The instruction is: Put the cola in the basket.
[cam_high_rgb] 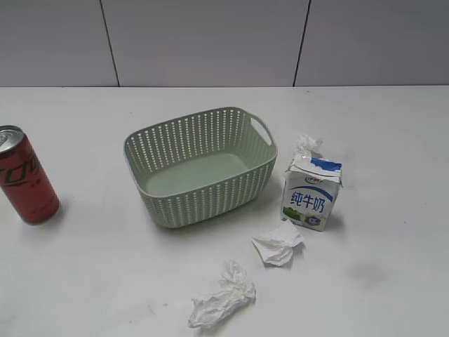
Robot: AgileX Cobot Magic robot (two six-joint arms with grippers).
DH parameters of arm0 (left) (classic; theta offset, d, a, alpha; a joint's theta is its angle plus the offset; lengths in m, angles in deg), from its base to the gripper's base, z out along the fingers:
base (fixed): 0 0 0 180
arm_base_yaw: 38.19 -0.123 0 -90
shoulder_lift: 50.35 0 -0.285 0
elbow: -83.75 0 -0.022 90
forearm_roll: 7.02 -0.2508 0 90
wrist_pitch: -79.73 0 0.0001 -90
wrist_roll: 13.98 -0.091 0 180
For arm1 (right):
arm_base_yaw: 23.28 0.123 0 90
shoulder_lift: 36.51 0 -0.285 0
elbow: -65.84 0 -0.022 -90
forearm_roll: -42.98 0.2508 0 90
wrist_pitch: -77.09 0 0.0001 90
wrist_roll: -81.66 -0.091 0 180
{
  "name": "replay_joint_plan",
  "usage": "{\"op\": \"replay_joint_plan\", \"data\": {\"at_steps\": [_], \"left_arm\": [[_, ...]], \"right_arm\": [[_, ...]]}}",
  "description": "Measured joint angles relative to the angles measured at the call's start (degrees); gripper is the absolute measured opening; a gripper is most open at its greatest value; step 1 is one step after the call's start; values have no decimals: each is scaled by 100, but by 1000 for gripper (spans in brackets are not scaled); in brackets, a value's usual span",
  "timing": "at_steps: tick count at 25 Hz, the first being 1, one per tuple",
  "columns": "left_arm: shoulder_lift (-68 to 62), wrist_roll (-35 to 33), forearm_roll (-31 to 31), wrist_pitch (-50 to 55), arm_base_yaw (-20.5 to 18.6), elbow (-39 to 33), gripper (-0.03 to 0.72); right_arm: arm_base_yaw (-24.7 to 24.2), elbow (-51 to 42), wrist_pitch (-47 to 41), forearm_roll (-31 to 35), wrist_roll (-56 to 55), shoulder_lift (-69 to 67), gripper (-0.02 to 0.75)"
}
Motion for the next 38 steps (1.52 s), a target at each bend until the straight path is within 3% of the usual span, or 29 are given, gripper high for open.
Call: {"op": "replay_joint_plan", "data": {"at_steps": [18,28,38], "left_arm": [[-362,-77,-158,-389,0,170,578],[-2845,-214,-161,-889,0,961,578],[-6287,-379,147,-534,0,2942,610]], "right_arm": [[0,0,0,0,0,0,573],[0,0,0,0,0,0,573],[0,0,0,0,0,0,573]]}}
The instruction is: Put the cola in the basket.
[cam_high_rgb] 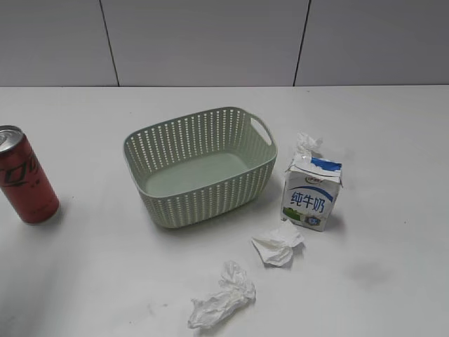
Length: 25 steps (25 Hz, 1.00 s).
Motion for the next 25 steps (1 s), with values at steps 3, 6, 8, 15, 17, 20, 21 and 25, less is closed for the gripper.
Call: {"op": "replay_joint_plan", "data": {"at_steps": [3,6,8,15,17,20,21,25], "left_arm": [[-923,-55,0,342,0,567,611],[-1695,-93,0,574,0,914,611],[-2143,-124,50,631,0,1023,611],[-3016,-330,275,609,0,1152,614],[-3155,-338,261,597,0,1237,613],[-3301,-338,237,558,-4,1327,613],[-3347,-340,237,553,-4,1342,613],[-3515,-345,189,527,-4,1344,613]], "right_arm": [[0,0,0,0,0,0,573],[0,0,0,0,0,0,573],[0,0,0,0,0,0,573],[0,0,0,0,0,0,573],[0,0,0,0,0,0,573],[0,0,0,0,0,0,573],[0,0,0,0,0,0,573],[0,0,0,0,0,0,573]]}}
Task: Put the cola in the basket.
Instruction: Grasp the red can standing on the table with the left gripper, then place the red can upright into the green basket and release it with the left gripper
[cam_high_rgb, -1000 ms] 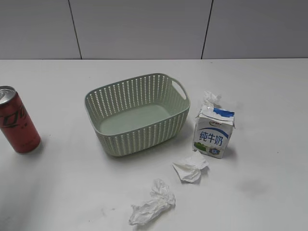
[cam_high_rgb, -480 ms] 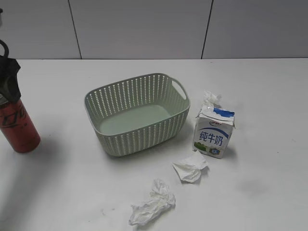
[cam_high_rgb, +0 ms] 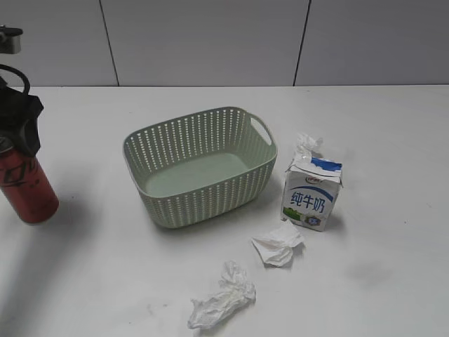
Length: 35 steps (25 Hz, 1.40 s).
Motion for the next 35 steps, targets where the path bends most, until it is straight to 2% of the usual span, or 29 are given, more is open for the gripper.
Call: {"op": "replay_joint_plan", "data": {"at_steps": [5,9,21,25,28,31,35], "left_arm": [[-132,0,-13,-31,0,0,595],[-150,-7,-13,-44,0,4,529],[69,-7,-69,73,0,51,528],[265,-7,-158,675,0,693,528],[292,-7,-189,941,83,1475,528],[303,-7,-189,947,393,2204,528],[296,-7,-189,955,1046,2677,528]], "right_arm": [[0,0,0,0,0,0,573],[0,0,0,0,0,0,573],[0,0,0,0,0,0,573],[0,0,0,0,0,0,573],[0,0,0,0,0,0,573],[0,0,0,0,0,0,573],[0,0,0,0,0,0,573]]}}
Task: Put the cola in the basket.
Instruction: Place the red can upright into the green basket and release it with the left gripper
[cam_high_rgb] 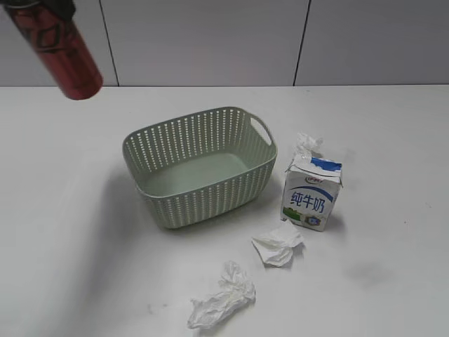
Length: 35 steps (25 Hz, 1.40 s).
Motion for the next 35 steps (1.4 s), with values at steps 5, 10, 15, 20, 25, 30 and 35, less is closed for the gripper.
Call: {"op": "replay_joint_plan", "data": {"at_steps": [5,10,15,20,25,30,35], "left_arm": [[-133,0,55,66,865,75,528],[-549,0,228,33,1416,75,528],[-1251,0,368,-163,1645,75,528],[-1725,0,325,-239,1639,75,528],[-1910,0,330,-615,1639,75,528],[-2077,0,330,-815,1639,75,528],[-2117,0,325,-847,1639,75,528]], "right_arm": [[0,0,0,0,0,0,573],[0,0,0,0,0,0,573],[0,0,0,0,0,0,573],[0,0,0,0,0,0,573],[0,0,0,0,0,0,573],[0,0,0,0,0,0,573],[0,0,0,0,0,0,573]]}}
